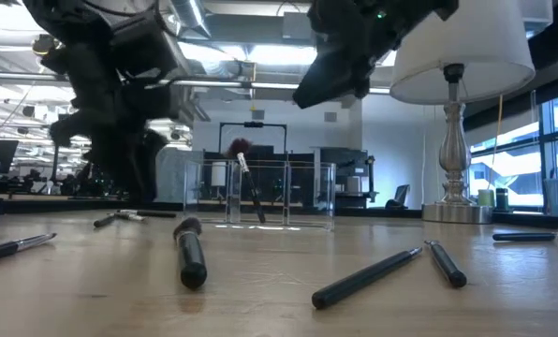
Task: Put items in baskets/containers
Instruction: Put the eyeshadow brush into the transparent organizer
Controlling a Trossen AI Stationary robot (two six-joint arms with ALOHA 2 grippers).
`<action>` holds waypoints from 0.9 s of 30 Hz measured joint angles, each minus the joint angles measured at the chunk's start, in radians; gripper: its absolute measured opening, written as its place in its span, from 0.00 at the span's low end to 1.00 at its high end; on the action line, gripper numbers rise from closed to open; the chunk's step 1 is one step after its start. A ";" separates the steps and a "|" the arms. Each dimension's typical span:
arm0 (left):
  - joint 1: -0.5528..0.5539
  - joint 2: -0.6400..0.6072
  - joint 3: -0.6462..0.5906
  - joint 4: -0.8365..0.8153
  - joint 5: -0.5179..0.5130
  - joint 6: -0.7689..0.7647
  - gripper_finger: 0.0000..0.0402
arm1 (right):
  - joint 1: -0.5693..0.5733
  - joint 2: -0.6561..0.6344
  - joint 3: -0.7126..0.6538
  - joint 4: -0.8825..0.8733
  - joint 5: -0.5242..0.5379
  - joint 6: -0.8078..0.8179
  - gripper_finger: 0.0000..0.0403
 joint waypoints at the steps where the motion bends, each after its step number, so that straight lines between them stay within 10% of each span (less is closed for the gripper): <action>1: -0.002 0.019 0.000 0.000 -0.001 0.000 0.41 | 0.000 -0.012 -0.013 0.002 -0.010 0.003 0.32; 13: -0.006 0.150 0.008 0.041 -0.066 0.019 0.34 | 0.033 -0.116 -0.055 0.002 -0.018 0.030 0.32; 27: -0.008 0.156 0.012 0.040 -0.127 0.019 0.02 | 0.063 -0.118 -0.055 0.005 0.008 0.040 0.32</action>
